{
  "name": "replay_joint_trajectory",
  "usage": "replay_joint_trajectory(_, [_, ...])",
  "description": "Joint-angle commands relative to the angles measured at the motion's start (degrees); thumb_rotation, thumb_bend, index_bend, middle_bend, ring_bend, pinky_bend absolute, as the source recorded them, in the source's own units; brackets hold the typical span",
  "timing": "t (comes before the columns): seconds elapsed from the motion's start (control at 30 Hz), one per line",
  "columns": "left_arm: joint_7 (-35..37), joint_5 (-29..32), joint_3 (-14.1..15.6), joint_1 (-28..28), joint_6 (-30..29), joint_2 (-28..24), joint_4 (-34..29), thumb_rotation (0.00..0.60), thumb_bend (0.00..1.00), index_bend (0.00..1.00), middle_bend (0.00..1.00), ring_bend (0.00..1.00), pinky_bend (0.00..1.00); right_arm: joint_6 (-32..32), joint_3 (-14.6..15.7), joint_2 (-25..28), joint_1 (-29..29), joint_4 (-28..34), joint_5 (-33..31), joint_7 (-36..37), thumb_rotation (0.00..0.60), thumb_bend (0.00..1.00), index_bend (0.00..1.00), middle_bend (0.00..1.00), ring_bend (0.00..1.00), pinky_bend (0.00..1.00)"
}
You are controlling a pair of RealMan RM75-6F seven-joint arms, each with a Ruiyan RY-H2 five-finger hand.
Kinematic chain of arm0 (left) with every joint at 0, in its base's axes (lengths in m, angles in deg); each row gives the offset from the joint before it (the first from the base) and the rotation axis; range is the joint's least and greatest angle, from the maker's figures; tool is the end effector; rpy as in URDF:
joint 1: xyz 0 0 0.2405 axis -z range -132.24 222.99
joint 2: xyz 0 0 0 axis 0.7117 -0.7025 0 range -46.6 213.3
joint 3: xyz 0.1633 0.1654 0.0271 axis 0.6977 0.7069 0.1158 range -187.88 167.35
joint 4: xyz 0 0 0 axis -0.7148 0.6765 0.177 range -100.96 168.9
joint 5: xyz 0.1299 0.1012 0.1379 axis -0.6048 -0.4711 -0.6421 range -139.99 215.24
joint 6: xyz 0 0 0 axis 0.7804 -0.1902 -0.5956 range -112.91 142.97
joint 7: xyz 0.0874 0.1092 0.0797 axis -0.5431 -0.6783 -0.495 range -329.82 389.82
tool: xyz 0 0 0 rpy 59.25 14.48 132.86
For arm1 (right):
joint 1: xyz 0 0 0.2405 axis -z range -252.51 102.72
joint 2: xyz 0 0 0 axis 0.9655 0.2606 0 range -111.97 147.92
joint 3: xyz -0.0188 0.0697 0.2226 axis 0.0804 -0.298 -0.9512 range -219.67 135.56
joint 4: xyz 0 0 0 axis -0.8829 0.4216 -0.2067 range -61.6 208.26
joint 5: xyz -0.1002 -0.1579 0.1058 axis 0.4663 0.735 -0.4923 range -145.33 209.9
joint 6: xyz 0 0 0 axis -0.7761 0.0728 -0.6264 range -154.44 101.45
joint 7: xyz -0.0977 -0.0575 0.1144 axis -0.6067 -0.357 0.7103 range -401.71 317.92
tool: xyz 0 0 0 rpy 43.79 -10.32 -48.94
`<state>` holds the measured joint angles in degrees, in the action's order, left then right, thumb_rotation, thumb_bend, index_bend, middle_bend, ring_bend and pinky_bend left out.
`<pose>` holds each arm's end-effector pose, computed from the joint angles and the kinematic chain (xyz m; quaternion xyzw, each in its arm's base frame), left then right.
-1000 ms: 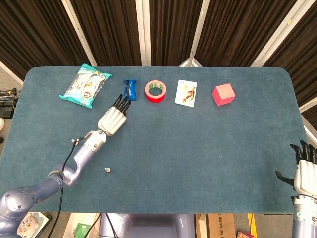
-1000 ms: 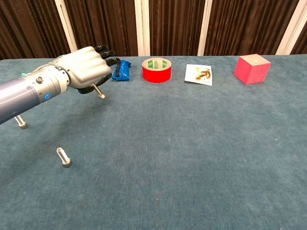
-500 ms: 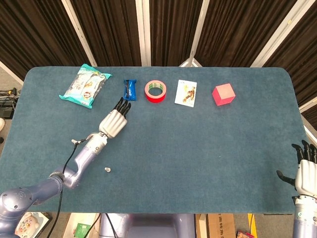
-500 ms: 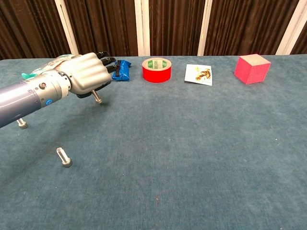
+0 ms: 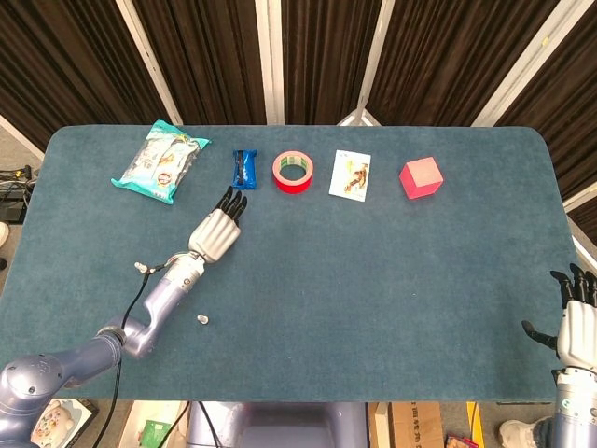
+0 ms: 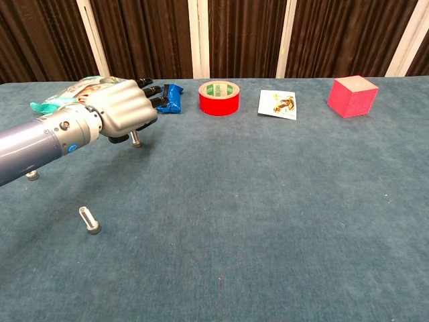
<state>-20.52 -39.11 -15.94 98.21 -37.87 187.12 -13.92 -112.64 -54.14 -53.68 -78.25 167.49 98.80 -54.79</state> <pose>-0.1285 0.4101 -0.0627 -0.8230 0.0815 -0.1653 0.5373 -0.3164 -0.2111 0.1452 0.4596 -0.4251 0.3379 0.7028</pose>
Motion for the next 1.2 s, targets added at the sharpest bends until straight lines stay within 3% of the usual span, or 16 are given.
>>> replay_joint_trajectory(0.03, [-0.2, 0.1, -0.1, 0.0, 0.1, -0.1, -0.2, 0.6, 0.45, 0.42, 0.03, 0.0, 0.0, -0.1, 0.0, 0.0, 0.0, 0.0, 0.0, -0.1, 0.6, 0.1, 0.23, 0.09, 0.05, 0.0])
replay_joint_trajectory(0.3, [0.4, 0.0, -1.0, 0.0, -1.5, -1.0, -2.4, 0.6, 0.43, 0.3, 0.02, 0.0, 0.0, -0.3, 0.0, -0.1, 0.0, 0.1, 0.0, -0.2, 0.6, 0.1, 0.23, 0.09, 0.05, 0.0])
replay_joint_trajectory(0.47, [3.7, 0.4, -3.8, -0.4, -4.9, -3.6, -9.3, 0.6, 0.38, 0.3, 0.02, 0.0, 0.0, -0.1, 0.1, -0.2, 0.0, 0.2, 0.3, -0.1, 0.6, 0.1, 0.23, 0.09, 0.05, 0.0])
replay_joint_trajectory(0.67, [14.5, 11.2, -13.0, -3.8, -5.6, -11.9, -31.8, 0.6, 0.35, 0.29, 0.02, 0.0, 0.0, -0.4, 0.5, -0.4, 0.0, 0.4, 1.0, -0.6, 0.6, 0.1, 0.23, 0.09, 0.05, 0.0])
replay_joint_trajectory(0.7, [14.3, 14.4, -15.0, -4.7, -6.1, -14.6, -36.9, 0.6, 0.35, 0.29, 0.02, 0.0, 0.0, -0.5, 0.6, -0.4, 0.0, 0.5, 1.1, -0.7, 0.6, 0.1, 0.23, 0.09, 0.05, 0.0])
replay_joint_trajectory(0.83, [8.7, 21.1, -18.7, -7.6, -13.3, -20.6, -47.5, 0.6, 0.35, 0.29, 0.01, 0.0, 0.0, -0.5, 0.7, -0.5, 0.0, 0.5, 1.2, -0.9, 0.6, 0.1, 0.23, 0.09, 0.05, 0.0])
replay_joint_trajectory(0.97, [3.4, 26.3, -18.4, -12.8, -19.7, -28.7, -58.4, 0.6, 0.35, 0.29, 0.01, 0.0, 0.0, -0.5, 0.7, -0.3, -0.1, 0.5, 1.5, -0.8, 0.6, 0.1, 0.23, 0.09, 0.05, 0.0])
replay_joint_trajectory(1.07, [4.0, 27.2, -17.6, -17.0, -22.9, -34.1, -65.2, 0.6, 0.35, 0.29, 0.0, 0.0, 0.0, -0.5, 0.9, 0.1, -0.1, 0.5, 2.1, -0.7, 0.6, 0.1, 0.23, 0.09, 0.05, 0.0])
replay_joint_trajectory(1.2, [13.8, 21.9, -13.9, -29.0, -29.0, -44.9, -74.2, 0.6, 0.35, 0.29, 0.0, 0.0, 0.0, 0.1, 1.8, 1.2, -0.1, 0.9, 3.9, -0.2, 0.6, 0.1, 0.23, 0.09, 0.05, 0.0])
